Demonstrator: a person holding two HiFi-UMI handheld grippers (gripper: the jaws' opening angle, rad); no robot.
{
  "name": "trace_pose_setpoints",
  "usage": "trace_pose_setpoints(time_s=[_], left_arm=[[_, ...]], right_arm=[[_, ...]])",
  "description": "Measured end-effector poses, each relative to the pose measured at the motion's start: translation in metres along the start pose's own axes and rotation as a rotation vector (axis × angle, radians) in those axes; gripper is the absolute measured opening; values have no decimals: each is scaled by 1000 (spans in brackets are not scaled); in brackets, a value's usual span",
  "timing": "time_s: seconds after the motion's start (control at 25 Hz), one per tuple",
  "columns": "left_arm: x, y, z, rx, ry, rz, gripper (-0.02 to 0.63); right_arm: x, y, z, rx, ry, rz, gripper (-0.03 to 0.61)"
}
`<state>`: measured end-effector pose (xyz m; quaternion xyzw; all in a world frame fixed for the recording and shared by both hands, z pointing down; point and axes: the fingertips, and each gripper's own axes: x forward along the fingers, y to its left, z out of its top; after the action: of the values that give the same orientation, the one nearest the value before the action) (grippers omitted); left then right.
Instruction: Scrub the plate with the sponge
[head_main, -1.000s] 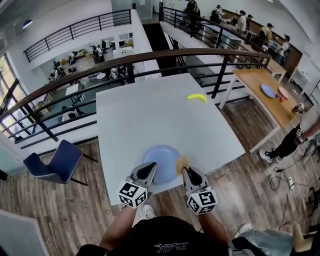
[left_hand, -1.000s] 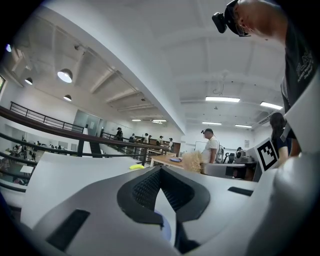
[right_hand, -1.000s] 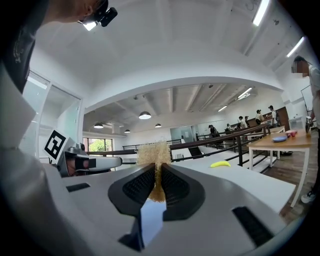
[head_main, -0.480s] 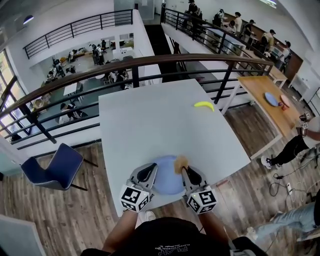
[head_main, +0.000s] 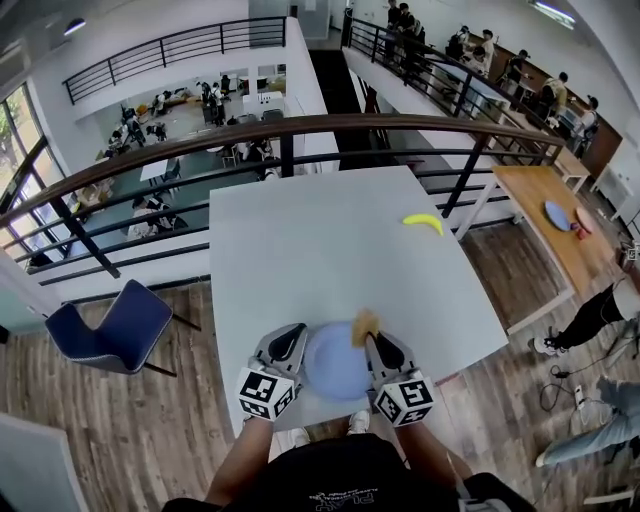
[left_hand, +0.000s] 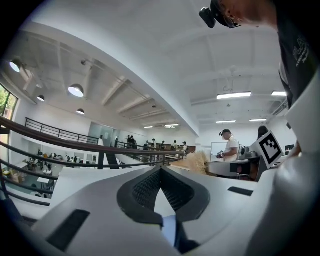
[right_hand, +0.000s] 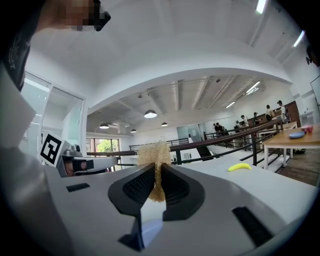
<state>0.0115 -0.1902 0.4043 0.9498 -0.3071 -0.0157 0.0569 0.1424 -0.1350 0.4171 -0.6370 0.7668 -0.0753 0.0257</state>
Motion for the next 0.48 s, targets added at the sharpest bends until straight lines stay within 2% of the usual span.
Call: trace_pose_setpoints(time_s=[0.24,0.48], left_arm=[[12,6,-12,-5,26,64,3],[21,10,-37,-10,73,81,3]], right_arm=[[16,-18,-7,-32,30,47,43],[31,-24,-28,-77,85,95,43]])
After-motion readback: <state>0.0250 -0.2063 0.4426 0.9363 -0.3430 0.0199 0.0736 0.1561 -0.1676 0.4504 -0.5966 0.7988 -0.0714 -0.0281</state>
